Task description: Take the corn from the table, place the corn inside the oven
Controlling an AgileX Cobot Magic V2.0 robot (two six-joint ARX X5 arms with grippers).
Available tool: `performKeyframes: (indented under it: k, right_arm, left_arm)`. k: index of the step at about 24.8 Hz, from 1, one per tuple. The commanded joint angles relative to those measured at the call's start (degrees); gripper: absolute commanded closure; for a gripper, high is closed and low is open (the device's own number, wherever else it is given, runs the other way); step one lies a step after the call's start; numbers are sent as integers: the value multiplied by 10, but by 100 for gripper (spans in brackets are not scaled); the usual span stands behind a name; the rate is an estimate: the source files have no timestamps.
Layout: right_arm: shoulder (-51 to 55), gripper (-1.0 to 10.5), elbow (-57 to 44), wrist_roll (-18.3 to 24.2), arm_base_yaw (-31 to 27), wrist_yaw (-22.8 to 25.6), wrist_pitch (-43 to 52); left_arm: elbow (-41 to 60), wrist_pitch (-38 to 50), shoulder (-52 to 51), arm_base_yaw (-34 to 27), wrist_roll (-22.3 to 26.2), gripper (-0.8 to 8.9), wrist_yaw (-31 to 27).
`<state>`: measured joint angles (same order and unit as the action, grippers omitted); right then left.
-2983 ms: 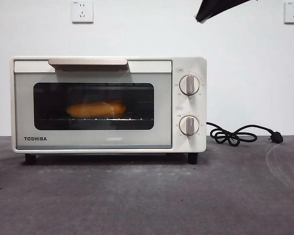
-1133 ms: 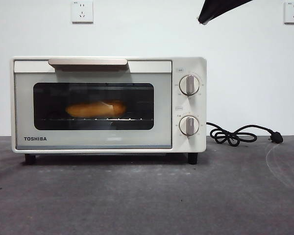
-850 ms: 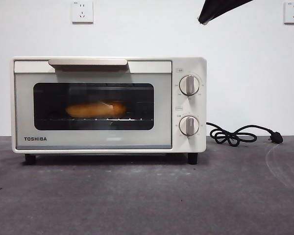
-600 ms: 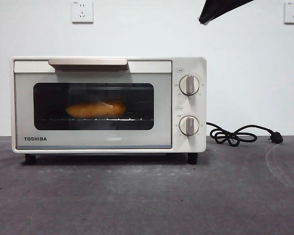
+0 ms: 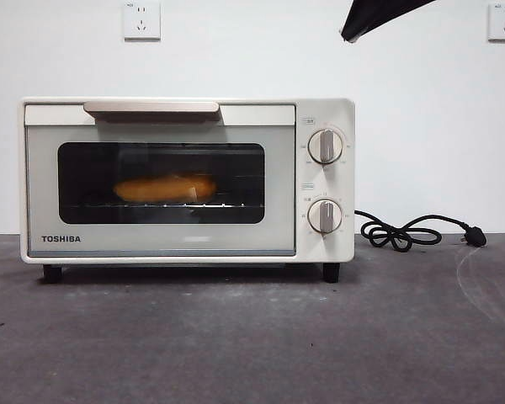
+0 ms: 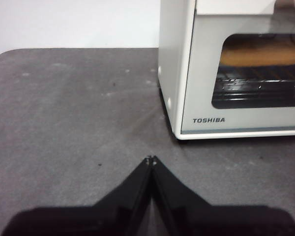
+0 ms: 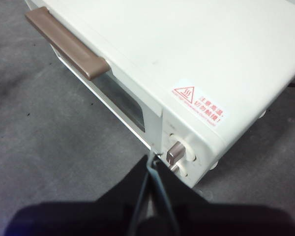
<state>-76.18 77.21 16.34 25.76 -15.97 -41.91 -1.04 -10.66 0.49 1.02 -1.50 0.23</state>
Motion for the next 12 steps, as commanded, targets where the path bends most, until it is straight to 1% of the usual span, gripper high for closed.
performKeyframes:
  k: [1,12]
  right_arm:
    - [0,946,-2,3,0,0,4]
    - [0,946,-2,3,0,0,4]
  left_arm:
    - [3,5,-1,2,2,817,2]
    - [3,8,7,2,2,817,2]
